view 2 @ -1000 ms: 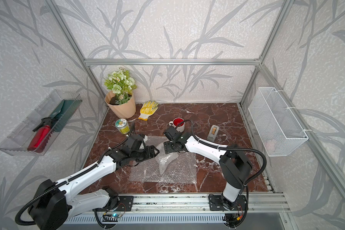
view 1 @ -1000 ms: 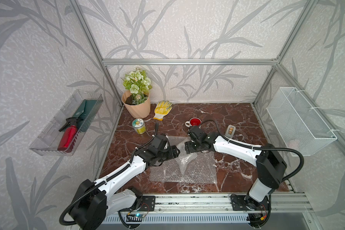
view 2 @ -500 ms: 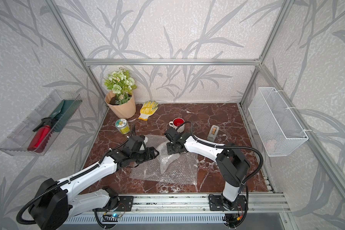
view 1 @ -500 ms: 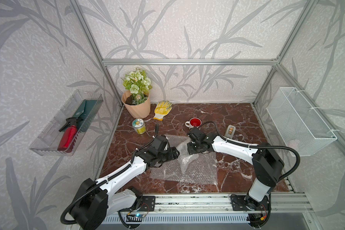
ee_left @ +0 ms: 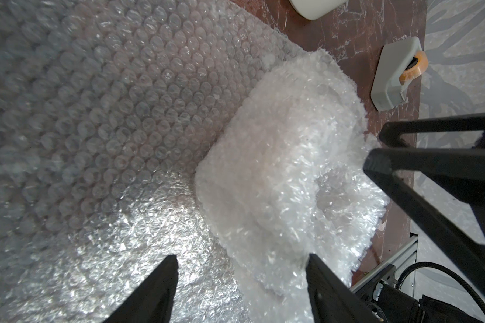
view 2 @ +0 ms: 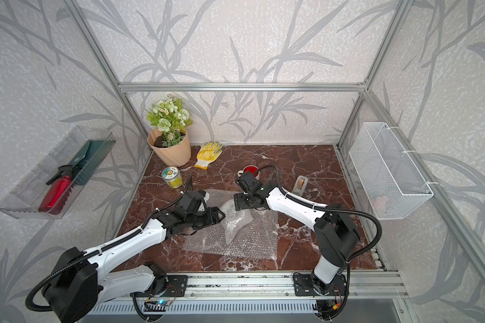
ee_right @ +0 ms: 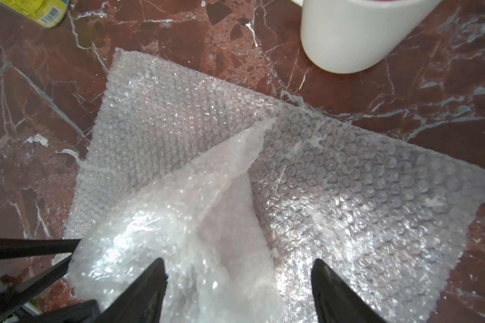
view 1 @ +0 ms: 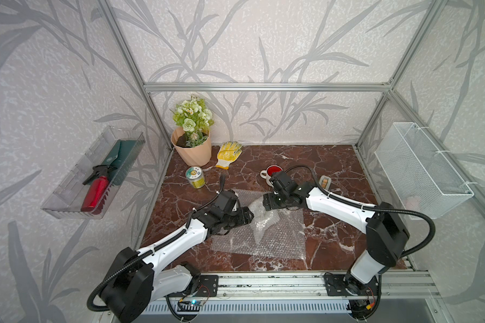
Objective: Wrap mugs in bubble wrap
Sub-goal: Stick the tape on the bubble wrap.
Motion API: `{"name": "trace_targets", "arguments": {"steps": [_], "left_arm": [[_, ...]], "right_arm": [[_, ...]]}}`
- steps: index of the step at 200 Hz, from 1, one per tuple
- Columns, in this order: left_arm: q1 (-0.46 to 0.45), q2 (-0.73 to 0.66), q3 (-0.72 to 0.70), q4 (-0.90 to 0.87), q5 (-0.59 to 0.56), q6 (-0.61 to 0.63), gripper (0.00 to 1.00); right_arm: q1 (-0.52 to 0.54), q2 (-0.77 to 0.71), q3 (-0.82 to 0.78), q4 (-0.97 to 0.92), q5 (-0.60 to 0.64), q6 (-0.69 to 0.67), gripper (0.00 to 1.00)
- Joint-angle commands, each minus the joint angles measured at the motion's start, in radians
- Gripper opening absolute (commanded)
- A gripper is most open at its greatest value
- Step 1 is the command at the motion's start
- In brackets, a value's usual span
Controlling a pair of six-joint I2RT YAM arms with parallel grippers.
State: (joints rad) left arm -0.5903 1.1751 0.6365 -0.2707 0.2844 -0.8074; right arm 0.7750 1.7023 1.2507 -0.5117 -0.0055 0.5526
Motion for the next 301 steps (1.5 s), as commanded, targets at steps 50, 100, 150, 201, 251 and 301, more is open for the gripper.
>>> {"name": "trace_targets", "arguments": {"steps": [50,100,150,201,251,301], "left_arm": [[-0.026,0.02,0.001,0.013,0.005,0.004,0.74],[-0.046,-0.056,-0.007,-0.028,-0.021,0.03,0.76],[-0.084,-0.068,-0.008,-0.035,-0.019,0.069,0.8],[-0.175,-0.023,0.017,-0.068,-0.092,0.118,0.8],[-0.252,0.048,0.076,-0.122,-0.177,0.162,0.8],[-0.344,0.151,0.189,-0.235,-0.316,0.198,0.81]], "right_arm": [[-0.02,0.077,0.006,-0.02,-0.033,-0.011,0.37],[-0.02,0.048,0.011,-0.009,-0.061,-0.015,0.53],[-0.019,-0.043,-0.024,-0.016,-0.081,-0.006,0.76],[-0.019,0.012,-0.047,-0.052,-0.045,-0.003,0.53],[-0.019,0.03,0.003,-0.048,-0.07,-0.011,0.53],[-0.039,-0.176,-0.065,-0.025,-0.045,0.041,0.78]]}}
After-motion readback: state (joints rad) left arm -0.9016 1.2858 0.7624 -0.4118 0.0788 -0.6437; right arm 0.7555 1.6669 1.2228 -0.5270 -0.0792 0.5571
